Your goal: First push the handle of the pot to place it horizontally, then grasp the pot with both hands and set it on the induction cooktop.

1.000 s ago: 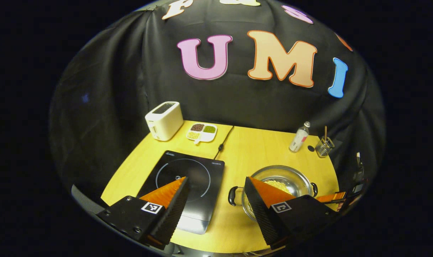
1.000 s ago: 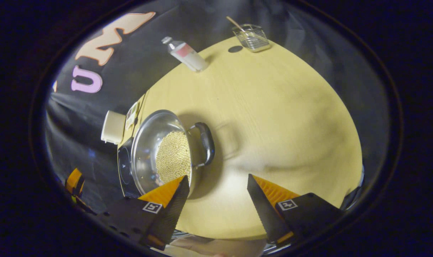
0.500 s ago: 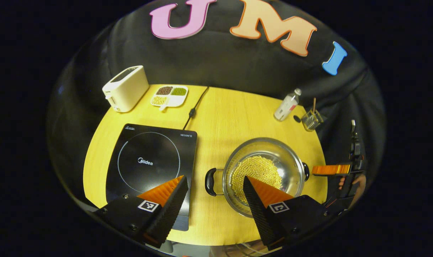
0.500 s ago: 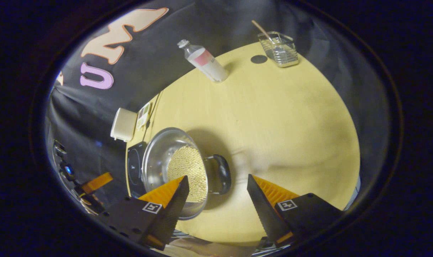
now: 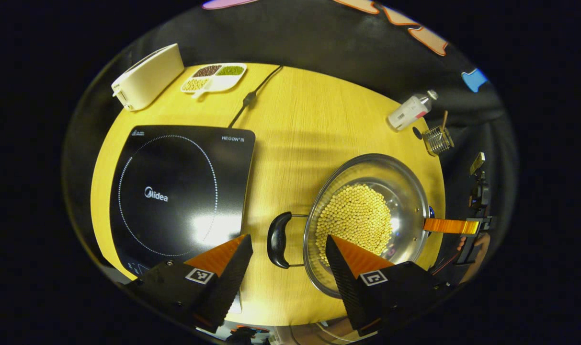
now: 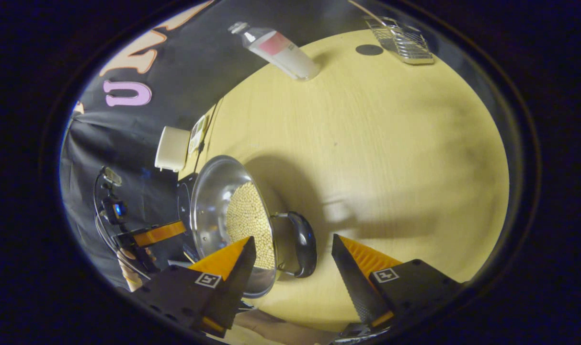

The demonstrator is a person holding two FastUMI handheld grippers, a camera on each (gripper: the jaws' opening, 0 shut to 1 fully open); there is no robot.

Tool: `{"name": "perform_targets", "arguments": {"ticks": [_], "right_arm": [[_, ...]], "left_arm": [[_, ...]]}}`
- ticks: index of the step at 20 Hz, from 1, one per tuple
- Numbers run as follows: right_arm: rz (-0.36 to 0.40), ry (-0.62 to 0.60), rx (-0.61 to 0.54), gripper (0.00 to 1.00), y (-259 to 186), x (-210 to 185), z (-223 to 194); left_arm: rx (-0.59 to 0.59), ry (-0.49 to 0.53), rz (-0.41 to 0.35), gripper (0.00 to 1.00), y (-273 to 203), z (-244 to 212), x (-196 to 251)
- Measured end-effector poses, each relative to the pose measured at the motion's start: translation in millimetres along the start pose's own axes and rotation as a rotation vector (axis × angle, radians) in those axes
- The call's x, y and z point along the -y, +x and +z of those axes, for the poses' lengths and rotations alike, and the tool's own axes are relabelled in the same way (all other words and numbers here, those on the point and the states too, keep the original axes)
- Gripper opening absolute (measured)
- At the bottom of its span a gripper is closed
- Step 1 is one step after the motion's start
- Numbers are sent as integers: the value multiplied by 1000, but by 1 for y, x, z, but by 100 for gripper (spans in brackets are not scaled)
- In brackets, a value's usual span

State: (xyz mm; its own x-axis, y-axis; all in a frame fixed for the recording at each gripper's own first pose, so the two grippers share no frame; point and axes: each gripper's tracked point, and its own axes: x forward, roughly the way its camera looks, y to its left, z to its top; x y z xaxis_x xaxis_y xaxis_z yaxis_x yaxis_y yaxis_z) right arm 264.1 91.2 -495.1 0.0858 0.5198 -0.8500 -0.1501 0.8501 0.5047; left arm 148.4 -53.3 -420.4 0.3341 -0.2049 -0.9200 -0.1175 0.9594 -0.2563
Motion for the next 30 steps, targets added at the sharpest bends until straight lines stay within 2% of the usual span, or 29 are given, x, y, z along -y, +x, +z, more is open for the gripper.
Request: {"name": "perform_targets", "arguments": {"ticks": [1, 2, 5, 7, 8, 9, 10, 12, 13, 14, 15, 16, 17, 22, 23, 25, 27, 30], "right_arm": [[8, -6, -13, 98, 5, -2, -2], [10, -8, -23, 98, 10, -3, -1], [19, -1, -51, 98, 23, -5, -1], [17, 13, -63, 77, 31, -4, -1], [13, 16, -71, 87, 34, -2, 0], [2, 13, -77, 87, 37, 0, -2], [-10, 0, -85, 77, 41, 4, -4], [-11, -7, -95, 77, 40, 5, -5], [-7, -4, -102, 59, 41, 4, -6], [-3, 4, -107, 69, 42, 3, -5], [-13, 9, -108, 68, 46, 5, -5], [5, 30, -123, 59, 44, 0, -7], [-10, 34, -138, 55, 45, 1, -8], [-45, 4, -136, 54, 48, 4, -9], [-61, -6, -127, 48, 47, 5, -8], [-81, -15, -120, 46, 47, 8, -7], [-85, -21, -111, 52, 45, 5, -6], [-90, -30, -90, 52, 41, -3, -6]], "left_arm": [[-14, -7, -7, 100, 5, 0, 1], [-26, -8, -8, 94, 11, -1, 0], [-68, 6, -12, 91, 26, -5, -2], [-90, 6, -2, 89, 35, -5, -5], [-98, 4, 7, 89, 38, -5, -8], [-104, 1, 12, 88, 42, -5, -9], [-109, -4, 8, 81, 45, -5, -9], [-120, -13, -3, 77, 51, -7, -7], [-129, -12, -6, 76, 54, -9, -6], [-136, -9, -8, 80, 57, -10, -5], [-146, -2, -7, 72, 61, -13, -4], [-153, 12, 12, 68, 65, -15, -6], [-159, 19, 21, 67, 67, -17, -7], [-141, -11, 6, 65, 64, -15, -5], [-138, -6, 9, 65, 63, -15, -5], [-145, -3, 13, 62, 59, -19, -3], [-145, -2, 5, 61, 53, -23, 4], [-141, 8, -7, 61, 38, -27, 15]]}}
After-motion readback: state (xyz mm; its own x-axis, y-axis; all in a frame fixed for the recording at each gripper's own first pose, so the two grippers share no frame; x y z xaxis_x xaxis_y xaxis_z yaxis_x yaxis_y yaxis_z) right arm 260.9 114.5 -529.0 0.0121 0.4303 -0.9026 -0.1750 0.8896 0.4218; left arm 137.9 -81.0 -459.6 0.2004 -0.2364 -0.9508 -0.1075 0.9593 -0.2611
